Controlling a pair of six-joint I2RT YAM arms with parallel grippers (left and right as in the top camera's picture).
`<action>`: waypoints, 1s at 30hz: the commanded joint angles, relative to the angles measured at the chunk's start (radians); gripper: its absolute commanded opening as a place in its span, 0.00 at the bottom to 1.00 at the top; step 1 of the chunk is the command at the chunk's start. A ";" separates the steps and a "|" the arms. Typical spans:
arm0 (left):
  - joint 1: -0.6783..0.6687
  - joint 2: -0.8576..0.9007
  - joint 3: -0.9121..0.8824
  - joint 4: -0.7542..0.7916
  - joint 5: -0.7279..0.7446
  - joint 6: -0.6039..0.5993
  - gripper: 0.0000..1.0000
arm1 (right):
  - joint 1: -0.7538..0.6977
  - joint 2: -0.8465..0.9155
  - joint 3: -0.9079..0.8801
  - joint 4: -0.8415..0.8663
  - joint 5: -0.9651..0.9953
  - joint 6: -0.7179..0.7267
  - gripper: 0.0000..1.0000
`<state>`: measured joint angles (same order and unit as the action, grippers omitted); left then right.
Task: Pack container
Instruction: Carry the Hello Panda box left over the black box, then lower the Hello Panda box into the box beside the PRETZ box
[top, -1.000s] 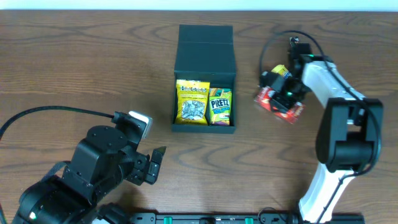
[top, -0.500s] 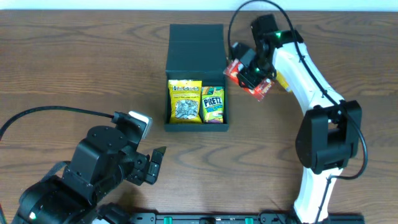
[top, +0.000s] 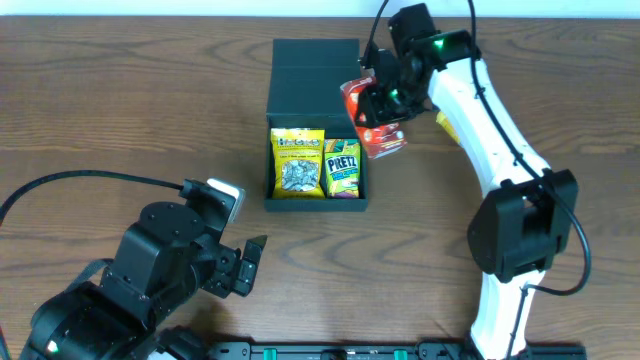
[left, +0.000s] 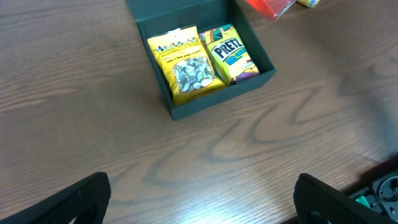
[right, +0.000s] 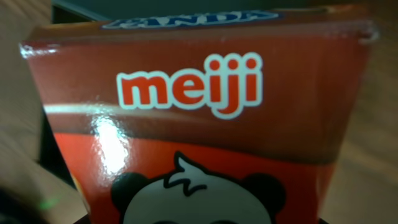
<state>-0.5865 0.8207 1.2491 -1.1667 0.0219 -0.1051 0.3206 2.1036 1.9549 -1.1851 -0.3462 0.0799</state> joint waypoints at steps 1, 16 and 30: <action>-0.002 -0.003 0.012 -0.001 -0.006 -0.007 0.95 | 0.046 0.001 0.021 0.004 -0.024 0.251 0.44; -0.002 -0.003 0.012 -0.001 -0.006 -0.007 0.95 | 0.303 0.011 -0.051 0.009 0.389 0.629 0.45; -0.002 -0.003 0.012 -0.001 -0.006 -0.007 0.95 | 0.277 0.011 -0.205 0.097 0.425 0.568 0.47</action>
<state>-0.5865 0.8207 1.2491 -1.1667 0.0223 -0.1051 0.6102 2.1040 1.7660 -1.0939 0.0517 0.6716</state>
